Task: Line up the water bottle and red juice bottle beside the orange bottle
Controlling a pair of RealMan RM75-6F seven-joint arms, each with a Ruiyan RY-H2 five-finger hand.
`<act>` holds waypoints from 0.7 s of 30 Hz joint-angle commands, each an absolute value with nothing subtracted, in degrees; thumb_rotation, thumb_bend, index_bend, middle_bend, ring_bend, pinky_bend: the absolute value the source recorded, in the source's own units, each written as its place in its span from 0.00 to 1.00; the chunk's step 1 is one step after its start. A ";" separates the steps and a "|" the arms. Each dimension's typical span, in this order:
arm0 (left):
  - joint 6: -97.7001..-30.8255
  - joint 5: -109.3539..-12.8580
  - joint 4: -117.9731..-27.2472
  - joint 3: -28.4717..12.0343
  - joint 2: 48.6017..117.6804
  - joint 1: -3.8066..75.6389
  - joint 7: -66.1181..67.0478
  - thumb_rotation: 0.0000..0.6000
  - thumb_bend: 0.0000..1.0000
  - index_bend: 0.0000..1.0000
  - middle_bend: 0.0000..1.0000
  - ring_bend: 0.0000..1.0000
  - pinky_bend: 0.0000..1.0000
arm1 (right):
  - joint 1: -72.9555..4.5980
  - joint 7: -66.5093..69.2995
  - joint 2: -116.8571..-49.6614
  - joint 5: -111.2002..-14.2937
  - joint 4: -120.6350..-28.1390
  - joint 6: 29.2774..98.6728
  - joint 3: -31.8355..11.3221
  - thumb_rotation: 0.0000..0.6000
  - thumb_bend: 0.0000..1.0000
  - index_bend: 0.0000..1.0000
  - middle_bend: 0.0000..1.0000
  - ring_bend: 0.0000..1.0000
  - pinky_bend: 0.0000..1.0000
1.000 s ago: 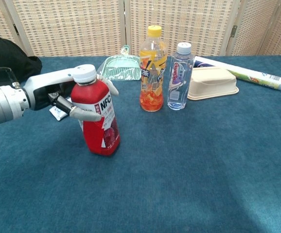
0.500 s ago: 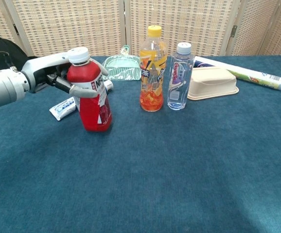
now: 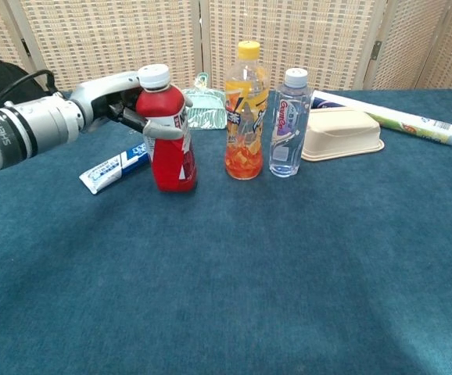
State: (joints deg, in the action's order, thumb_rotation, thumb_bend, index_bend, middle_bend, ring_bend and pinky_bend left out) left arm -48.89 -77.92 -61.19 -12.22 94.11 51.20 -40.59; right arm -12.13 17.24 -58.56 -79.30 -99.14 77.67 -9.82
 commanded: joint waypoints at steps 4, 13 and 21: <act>-47.57 -76.56 -58.67 -13.71 95.83 52.55 -39.42 1.00 0.15 0.49 0.52 0.49 0.40 | -11.85 17.78 -58.50 -79.31 -98.79 77.87 -9.81 1.00 0.18 0.20 0.19 0.07 0.11; -46.44 -75.64 -55.72 -14.82 97.57 53.80 -38.39 1.00 0.15 0.49 0.52 0.49 0.40 | -11.20 18.19 -58.11 -79.58 -98.83 78.51 -9.66 1.00 0.18 0.20 0.19 0.07 0.11; -45.41 -75.07 -54.09 -15.24 98.85 54.54 -37.54 1.00 0.15 0.48 0.52 0.49 0.40 | -10.79 18.51 -57.81 -79.73 -98.90 78.71 -9.51 1.00 0.18 0.20 0.19 0.07 0.10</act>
State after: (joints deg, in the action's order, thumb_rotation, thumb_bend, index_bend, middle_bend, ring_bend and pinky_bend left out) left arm -45.46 -75.10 -54.15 -15.20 98.79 54.49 -37.59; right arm -10.79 18.51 -57.82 -79.72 -98.90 78.71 -9.52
